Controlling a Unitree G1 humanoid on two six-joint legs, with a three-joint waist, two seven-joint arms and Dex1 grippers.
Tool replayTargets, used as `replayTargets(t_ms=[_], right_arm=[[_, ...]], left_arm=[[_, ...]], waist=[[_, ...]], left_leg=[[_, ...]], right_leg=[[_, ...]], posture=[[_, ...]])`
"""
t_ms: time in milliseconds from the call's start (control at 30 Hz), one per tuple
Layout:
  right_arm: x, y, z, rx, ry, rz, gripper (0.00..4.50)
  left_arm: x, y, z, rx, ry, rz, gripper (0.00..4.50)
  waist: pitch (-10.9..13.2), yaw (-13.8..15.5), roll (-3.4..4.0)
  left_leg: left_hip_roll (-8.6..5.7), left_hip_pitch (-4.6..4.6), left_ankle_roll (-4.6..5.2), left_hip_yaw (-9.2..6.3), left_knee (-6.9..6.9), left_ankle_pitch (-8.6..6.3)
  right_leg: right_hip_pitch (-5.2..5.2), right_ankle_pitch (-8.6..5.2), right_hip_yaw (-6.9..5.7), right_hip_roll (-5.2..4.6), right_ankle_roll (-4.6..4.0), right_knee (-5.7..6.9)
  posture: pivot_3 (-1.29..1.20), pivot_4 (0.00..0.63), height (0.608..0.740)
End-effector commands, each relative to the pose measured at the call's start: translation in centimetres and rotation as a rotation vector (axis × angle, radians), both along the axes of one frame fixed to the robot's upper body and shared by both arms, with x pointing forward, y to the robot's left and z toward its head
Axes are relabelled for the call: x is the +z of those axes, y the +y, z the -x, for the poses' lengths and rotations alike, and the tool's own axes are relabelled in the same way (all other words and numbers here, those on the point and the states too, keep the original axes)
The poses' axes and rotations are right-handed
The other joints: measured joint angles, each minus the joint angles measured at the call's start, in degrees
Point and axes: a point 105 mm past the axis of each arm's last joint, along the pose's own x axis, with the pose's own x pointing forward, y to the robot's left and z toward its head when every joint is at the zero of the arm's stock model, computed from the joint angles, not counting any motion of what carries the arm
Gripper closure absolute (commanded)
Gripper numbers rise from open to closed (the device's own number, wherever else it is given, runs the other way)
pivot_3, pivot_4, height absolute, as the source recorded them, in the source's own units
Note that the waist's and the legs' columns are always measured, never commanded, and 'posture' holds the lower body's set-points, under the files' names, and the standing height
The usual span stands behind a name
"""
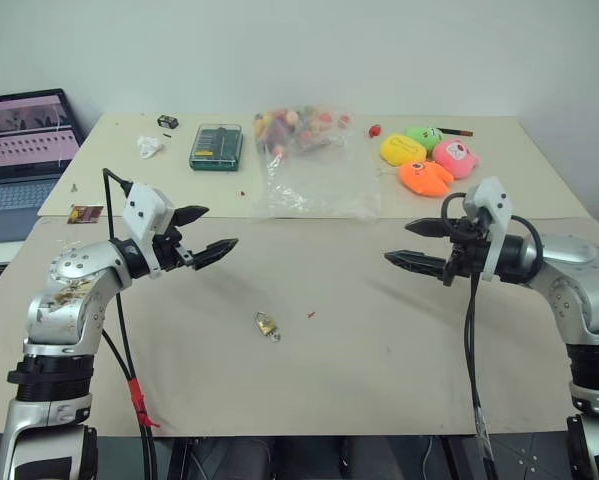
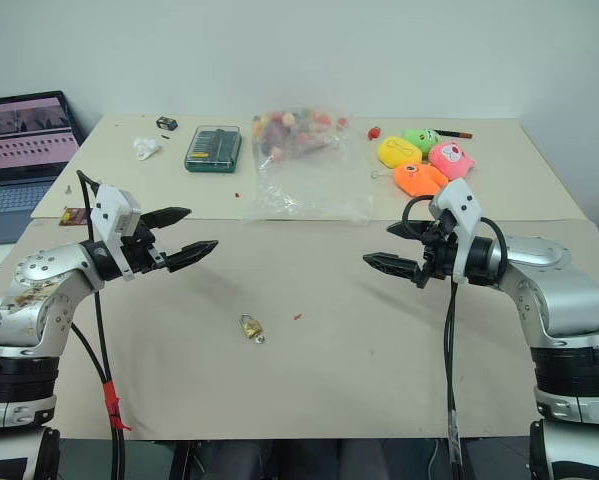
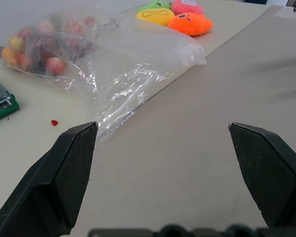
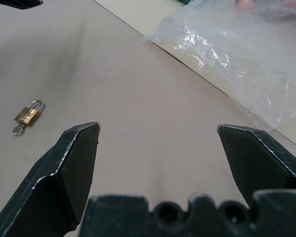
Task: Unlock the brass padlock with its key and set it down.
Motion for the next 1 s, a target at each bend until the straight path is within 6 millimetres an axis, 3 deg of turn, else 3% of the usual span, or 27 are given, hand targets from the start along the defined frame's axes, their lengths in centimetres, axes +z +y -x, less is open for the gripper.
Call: replayTargets(t_ms=[33, 133, 233, 300, 367, 533, 1000], right_arm=[[1.2, 0.3, 0.7, 0.042, -0.045, 0.004, 0.02], [1.2, 0.2, 1.5, 0.054, -0.034, 0.005, 0.02], [1.0, 0.0, 2.0, 0.038, -0.035, 0.005, 0.02], [0.7, 0.0, 2.4, 0.022, -0.035, 0.004, 0.02], [0.5, 0.0, 2.8, 0.009, -0.034, 0.003, 0.02], [-0.1, -0.5, 4.3, -0.061, -0.04, -0.007, 0.02], [-0.3, -1.9, 7.3, -0.224, -0.049, -0.014, 0.02]], left_arm=[[1.2, -1.3, 0.5, -0.13, -0.098, -0.124, 0.0], [1.4, -4.6, 2.5, -0.491, -0.192, -0.236, 0.0], [-1.6, -4.9, 2.8, -0.742, -0.19, -0.498, 0.0], [-2.5, -5.4, 2.9, -0.87, -0.183, -0.566, 0.0], [-2.9, -6.1, 2.7, -0.934, -0.184, -0.588, 0.0], [-6.0, -6.0, 1.6, -1.104, -0.23, -0.872, 0.0], [-7.8, -9.6, 0.9, -1.274, -0.26, -0.944, 0.0]], waist=[[0.0, 0.0, 0.0], [0.0, 0.55, 0.0], [0.0, 1.08, 0.01], [-0.01, 1.09, 0.01], [-0.01, 0.94, 0.01], [0.0, 1.15, 0.0], [0.01, 1.14, -0.03]], left_leg=[[0.0, 0.0, 0.0, 0.0, 0.0, 0.0], [0.0, -0.01, -0.01, 0.01, 0.0, 0.0], [-0.02, -0.05, 0.0, 0.03, 0.05, 0.0], [-0.01, -0.03, 0.02, 0.09, 0.04, -0.01], [0.0, -0.03, 0.05, 0.11, 0.01, -0.03], [0.01, -0.13, 0.14, 0.12, 0.15, -0.08], [0.0, -0.11, 0.82, 0.21, 0.53, -0.46]], right_leg=[[0.0, 0.0, 0.0, 0.0, 0.0, 0.0], [0.0, 0.0, -0.02, 0.01, 0.0, 0.0], [0.03, 0.01, -0.06, -0.01, -0.01, -0.06], [0.03, 0.01, -0.03, -0.01, -0.01, -0.06], [0.0, 0.01, -0.01, -0.01, -0.02, -0.07], [-0.04, 0.01, -0.01, -0.01, -0.01, -0.01], [0.19, 0.01, 0.02, 0.02, 0.12, -0.02]], posture=[[0.0, 0.15, 0.74], [0.0, 0.15, 0.74], [0.0, 0.15, 0.74], [0.0, 0.15, 0.74], [0.0, 0.15, 0.74], [0.0, 0.15, 0.74], [0.0, 0.15, 0.74]])
